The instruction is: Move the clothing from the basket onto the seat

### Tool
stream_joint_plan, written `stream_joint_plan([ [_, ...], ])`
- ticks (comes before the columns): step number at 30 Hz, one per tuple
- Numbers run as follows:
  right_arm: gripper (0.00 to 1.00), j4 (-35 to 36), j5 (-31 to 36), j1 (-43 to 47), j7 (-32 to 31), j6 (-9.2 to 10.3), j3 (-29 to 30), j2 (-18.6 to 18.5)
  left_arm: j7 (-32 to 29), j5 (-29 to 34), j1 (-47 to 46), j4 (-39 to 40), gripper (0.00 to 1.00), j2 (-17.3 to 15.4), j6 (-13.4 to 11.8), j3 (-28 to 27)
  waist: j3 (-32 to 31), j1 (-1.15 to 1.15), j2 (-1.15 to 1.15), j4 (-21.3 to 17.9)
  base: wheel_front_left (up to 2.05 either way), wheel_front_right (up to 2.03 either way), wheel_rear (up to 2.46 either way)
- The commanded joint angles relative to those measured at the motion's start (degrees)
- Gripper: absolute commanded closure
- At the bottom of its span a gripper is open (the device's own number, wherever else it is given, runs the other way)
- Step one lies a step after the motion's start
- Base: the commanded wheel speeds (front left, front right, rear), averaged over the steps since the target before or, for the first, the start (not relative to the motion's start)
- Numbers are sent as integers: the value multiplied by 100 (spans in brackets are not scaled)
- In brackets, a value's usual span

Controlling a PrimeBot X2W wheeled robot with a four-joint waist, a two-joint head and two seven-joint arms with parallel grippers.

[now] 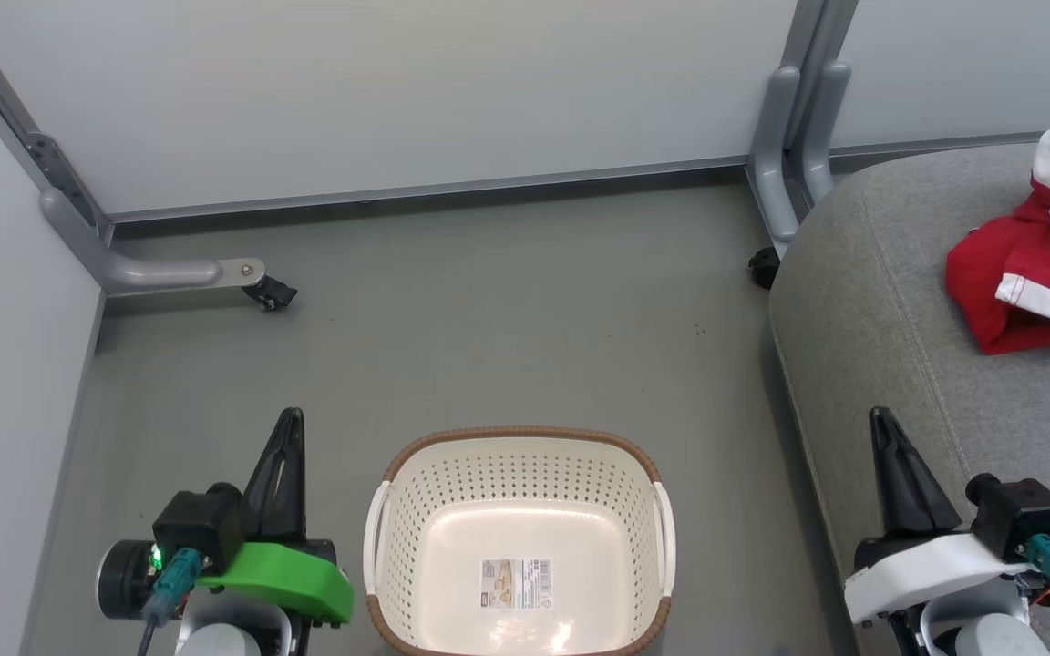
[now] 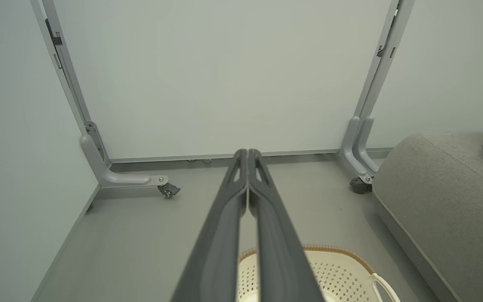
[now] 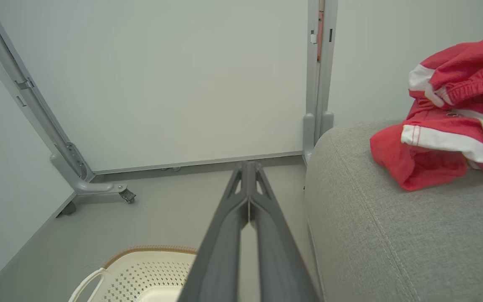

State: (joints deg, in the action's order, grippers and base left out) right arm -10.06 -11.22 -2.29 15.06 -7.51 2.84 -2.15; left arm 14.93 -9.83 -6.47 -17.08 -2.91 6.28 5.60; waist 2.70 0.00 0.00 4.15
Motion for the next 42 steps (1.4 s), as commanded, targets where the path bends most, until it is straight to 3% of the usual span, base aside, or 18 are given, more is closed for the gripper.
stream_joint_plan([
  [1, 100, 17, -150, -28, -44, 0, 14, -8, -43, -147, -26, 28, 100, 0, 2, -29, -3, 0, 0, -4, 0, 0, 0],
  [20, 100, -72, -2099, -128, -560, 1, 102, -28, -557, -2132, -19, 106, 100, 0, 32, -323, -41, 0, 0, -67, 0, 0, 0],
  [42, 100, -163, -3880, -224, -1035, 1, 185, -47, -1029, -3945, -12, 174, 100, -1, 64, -590, -84, 0, 0, -139, 0, 0, 0],
])
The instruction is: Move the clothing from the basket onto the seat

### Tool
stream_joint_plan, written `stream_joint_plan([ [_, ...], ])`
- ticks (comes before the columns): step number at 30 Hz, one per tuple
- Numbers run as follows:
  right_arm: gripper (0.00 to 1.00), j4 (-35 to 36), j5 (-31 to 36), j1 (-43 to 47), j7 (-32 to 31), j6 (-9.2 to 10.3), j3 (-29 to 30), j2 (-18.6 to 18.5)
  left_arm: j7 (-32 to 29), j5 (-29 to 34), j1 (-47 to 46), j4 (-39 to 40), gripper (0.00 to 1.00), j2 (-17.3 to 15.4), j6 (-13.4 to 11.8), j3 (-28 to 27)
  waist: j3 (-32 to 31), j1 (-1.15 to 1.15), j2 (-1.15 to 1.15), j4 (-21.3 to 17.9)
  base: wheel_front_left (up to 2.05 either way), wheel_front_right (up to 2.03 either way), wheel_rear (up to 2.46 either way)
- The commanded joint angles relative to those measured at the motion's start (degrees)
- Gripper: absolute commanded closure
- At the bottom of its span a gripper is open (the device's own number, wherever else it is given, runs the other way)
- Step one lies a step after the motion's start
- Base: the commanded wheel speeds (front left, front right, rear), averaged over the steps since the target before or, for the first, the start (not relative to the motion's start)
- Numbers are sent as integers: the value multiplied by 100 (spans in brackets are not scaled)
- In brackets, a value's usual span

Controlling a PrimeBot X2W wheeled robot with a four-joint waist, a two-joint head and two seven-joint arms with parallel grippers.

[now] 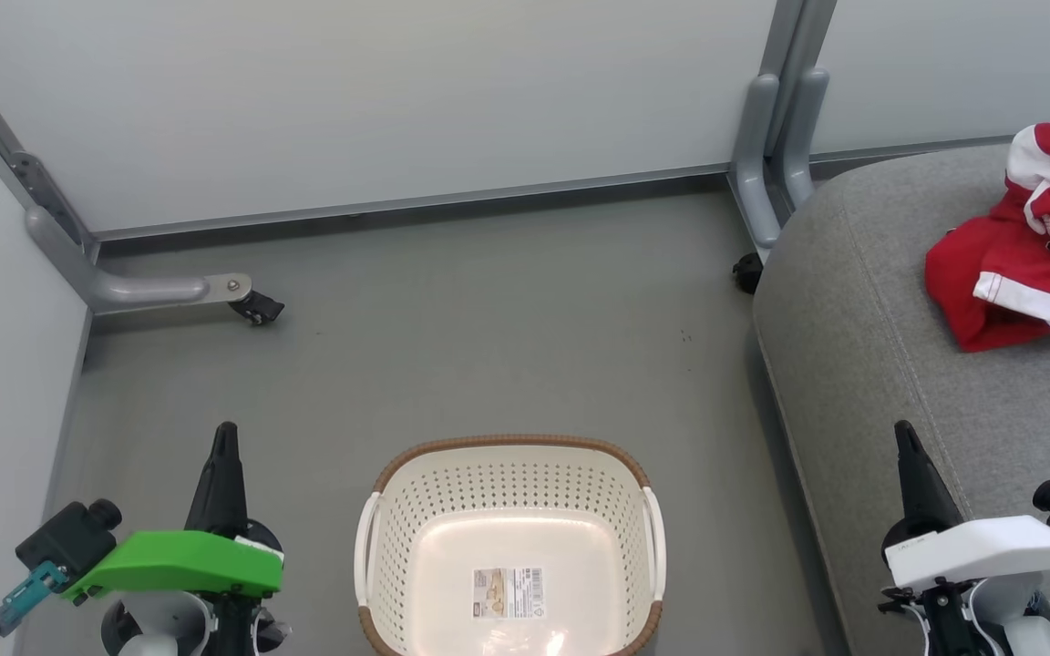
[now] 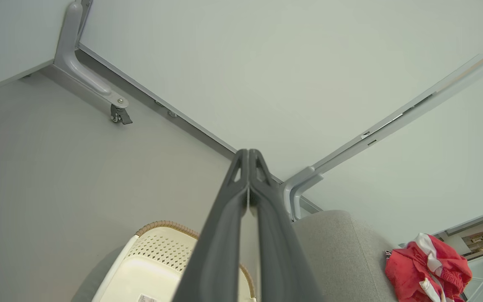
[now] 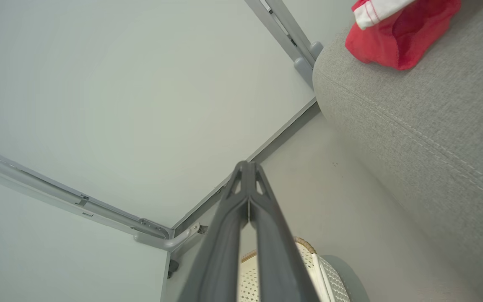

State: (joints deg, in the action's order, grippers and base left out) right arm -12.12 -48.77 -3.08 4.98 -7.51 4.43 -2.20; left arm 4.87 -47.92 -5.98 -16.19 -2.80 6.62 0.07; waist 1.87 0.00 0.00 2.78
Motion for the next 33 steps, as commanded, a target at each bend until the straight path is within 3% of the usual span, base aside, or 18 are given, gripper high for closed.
stream_joint_plan([
  [1, 100, 39, -201, -150, -52, 1, 29, -43, -42, -214, -60, 88, 100, -12, 31, -50, -4, 0, 0, -5, 0, 0, 0],
  [33, 100, -68, -2177, -246, -579, 2, 121, -64, -573, -2224, -52, 156, 100, -14, 60, -348, -68, 0, 0, -111, 0, 0, 0],
])
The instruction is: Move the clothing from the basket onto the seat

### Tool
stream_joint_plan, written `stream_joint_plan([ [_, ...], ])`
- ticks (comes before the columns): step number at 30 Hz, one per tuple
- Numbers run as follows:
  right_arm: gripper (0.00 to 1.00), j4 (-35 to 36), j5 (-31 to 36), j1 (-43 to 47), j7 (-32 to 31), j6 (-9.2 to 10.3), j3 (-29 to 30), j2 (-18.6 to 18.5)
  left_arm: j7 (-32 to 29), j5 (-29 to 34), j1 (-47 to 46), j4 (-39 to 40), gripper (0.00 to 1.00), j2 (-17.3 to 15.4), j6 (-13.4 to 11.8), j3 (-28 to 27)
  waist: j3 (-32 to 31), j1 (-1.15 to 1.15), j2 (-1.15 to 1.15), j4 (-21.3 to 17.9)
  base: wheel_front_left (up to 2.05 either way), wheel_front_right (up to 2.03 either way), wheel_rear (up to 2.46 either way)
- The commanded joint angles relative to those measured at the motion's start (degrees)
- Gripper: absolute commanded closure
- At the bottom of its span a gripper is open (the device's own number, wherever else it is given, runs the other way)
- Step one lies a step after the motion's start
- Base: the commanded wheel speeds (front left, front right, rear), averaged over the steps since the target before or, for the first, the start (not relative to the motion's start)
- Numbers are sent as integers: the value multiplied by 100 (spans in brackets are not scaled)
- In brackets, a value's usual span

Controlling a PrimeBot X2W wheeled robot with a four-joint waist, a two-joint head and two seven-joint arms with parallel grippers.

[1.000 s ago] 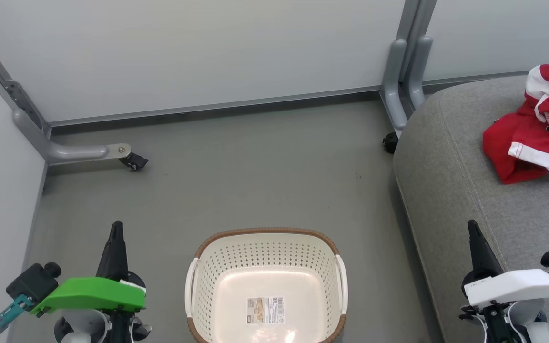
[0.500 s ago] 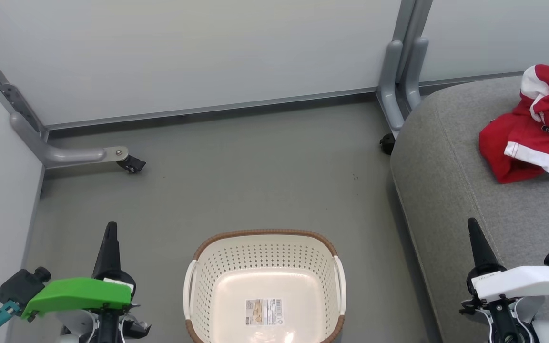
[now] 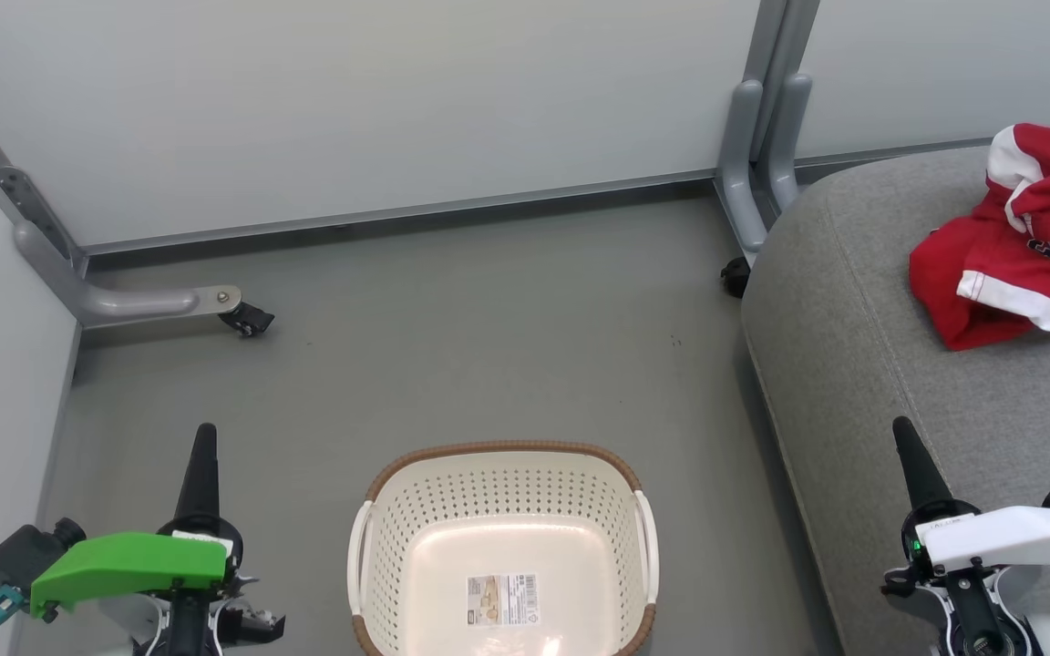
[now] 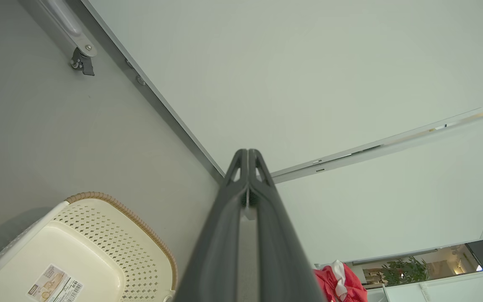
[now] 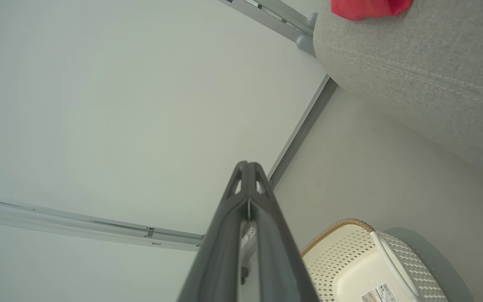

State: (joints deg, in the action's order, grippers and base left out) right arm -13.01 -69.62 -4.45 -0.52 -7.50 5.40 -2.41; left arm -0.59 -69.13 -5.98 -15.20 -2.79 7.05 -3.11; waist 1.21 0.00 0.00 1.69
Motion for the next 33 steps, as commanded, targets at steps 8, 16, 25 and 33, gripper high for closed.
stream_joint_plan([
  [8, 100, -1, -499, -129, -140, 1, 42, -45, -132, -521, -50, 72, 100, -15, 26, -92, -17, 0, 0, -28, 0, 0, 0],
  [16, 100, -24, -881, -135, -240, 1, 59, -49, -240, -911, -48, 85, 100, -16, 34, -151, -33, 0, 0, -54, 0, 0, 0],
  [25, 100, -49, -1289, -157, -349, 1, 76, -52, -345, -1314, -46, 98, 100, -16, 44, -209, -51, 0, 0, -83, 0, 0, 0],
  [33, 100, -69, -1625, -180, -444, 1, 92, -56, -432, -1657, -43, 109, 100, -16, 52, -260, -67, 0, 0, -110, 0, 0, 0],
])
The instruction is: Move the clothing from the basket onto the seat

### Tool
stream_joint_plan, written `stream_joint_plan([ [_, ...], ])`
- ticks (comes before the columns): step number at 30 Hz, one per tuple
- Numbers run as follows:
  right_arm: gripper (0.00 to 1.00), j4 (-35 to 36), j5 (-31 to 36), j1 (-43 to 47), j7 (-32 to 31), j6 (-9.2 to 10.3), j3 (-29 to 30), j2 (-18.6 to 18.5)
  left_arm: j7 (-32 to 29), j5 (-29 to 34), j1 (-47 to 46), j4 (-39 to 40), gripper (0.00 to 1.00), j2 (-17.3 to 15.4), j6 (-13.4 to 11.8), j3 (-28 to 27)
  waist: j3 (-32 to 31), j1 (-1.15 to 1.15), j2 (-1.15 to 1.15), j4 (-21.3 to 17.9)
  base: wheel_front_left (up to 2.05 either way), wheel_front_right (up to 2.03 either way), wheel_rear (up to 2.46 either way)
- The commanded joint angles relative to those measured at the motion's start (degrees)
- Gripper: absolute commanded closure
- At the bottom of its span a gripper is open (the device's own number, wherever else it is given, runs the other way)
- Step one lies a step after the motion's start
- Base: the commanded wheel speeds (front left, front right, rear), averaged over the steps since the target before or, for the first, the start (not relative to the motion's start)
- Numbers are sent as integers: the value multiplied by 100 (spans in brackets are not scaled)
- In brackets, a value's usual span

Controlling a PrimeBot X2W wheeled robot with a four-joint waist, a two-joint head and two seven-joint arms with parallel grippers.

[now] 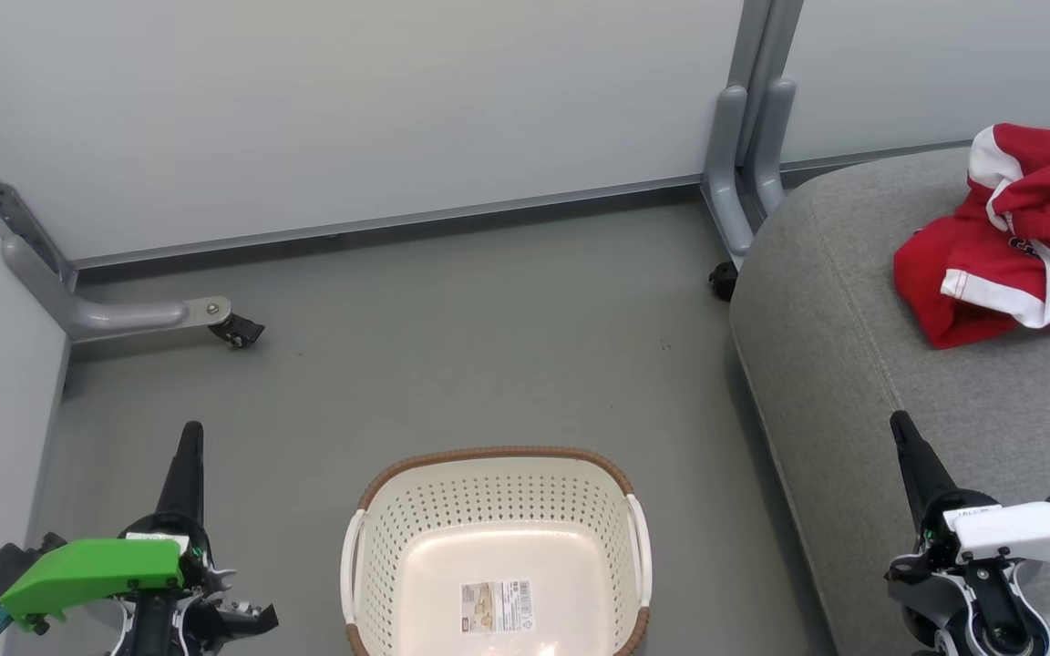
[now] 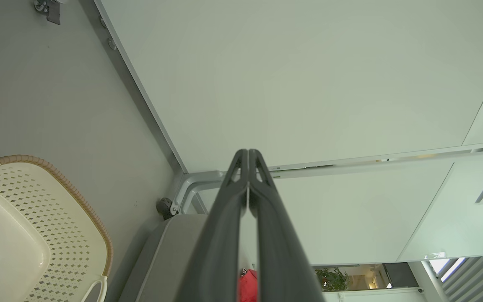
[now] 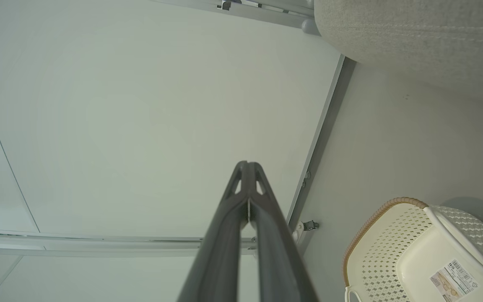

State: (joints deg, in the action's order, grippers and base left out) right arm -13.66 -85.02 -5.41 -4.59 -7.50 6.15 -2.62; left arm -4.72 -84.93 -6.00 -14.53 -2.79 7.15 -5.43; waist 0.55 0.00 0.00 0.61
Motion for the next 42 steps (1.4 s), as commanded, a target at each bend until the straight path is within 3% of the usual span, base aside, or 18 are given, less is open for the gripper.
stream_joint_plan([
  [1, 100, -7, -120, -86, -51, 1, 18, -36, -33, -111, -42, 42, 100, -16, 43, -34, -3, 0, 0, -5, 0, 0, 0],
  [18, 100, -46, -766, -108, -218, 2, 50, -42, -204, -776, -37, 58, 100, -17, 51, -131, -37, 0, 0, -60, 0, 0, 0],
  [42, 100, -45, -750, -104, -214, 2, 48, -41, -205, -756, -37, 56, 100, -17, 50, -126, -38, 0, 0, -61, 0, 0, 0],
])
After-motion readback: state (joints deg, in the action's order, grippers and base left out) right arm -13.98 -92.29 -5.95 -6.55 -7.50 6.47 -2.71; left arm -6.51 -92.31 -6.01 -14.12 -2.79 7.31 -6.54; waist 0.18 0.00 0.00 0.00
